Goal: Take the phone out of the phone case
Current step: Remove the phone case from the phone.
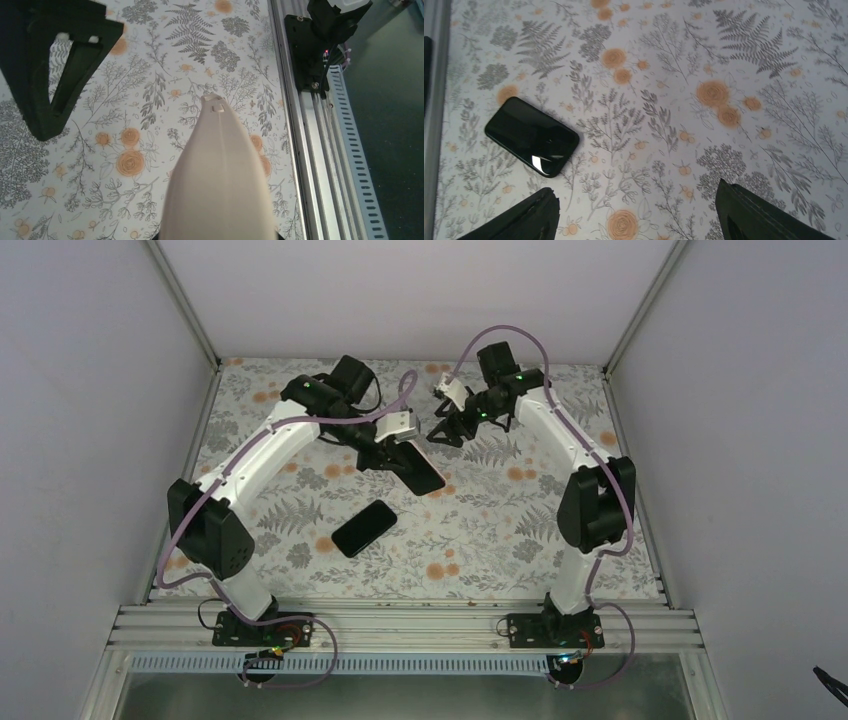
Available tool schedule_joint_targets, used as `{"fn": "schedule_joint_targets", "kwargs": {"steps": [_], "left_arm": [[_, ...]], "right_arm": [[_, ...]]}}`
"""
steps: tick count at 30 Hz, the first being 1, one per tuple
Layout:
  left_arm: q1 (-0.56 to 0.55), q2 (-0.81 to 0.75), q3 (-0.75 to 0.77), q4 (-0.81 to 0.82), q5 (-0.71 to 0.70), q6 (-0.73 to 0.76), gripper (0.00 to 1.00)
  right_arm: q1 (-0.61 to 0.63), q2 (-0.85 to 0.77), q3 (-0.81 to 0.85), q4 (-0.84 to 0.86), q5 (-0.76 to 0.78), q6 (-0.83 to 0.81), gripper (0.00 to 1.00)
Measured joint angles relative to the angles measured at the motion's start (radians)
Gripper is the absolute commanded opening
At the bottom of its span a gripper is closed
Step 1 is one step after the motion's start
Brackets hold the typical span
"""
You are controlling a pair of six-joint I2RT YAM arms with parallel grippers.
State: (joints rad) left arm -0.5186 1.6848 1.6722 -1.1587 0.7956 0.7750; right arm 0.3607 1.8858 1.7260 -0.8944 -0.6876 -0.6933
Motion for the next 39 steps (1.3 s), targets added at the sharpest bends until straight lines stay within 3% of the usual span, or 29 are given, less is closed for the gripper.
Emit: {"fn": "schedule_joint_targets", "kwargs": {"steps": [10,24,39], "left_arm": [[0.006,0.004,0.013,-0.009,-0.007,-0.002,0.02],[0.006,-0.018,0.007,0.005,-0.064,-0.005,0.02],[0.006,-0.003,0.041,-0.003,-0.063,-0.005,0.02]], "right_arm": [[0.021,-0.055,-0.050,-0.005,-0.040,-0.026,0.83],[-0.028,-0.368,-0.332,-0.061,0.025,-0.101,0.83],[-0.022,-0.275,-0.328,-0.043,0.015,-0.101,0.81]]}}
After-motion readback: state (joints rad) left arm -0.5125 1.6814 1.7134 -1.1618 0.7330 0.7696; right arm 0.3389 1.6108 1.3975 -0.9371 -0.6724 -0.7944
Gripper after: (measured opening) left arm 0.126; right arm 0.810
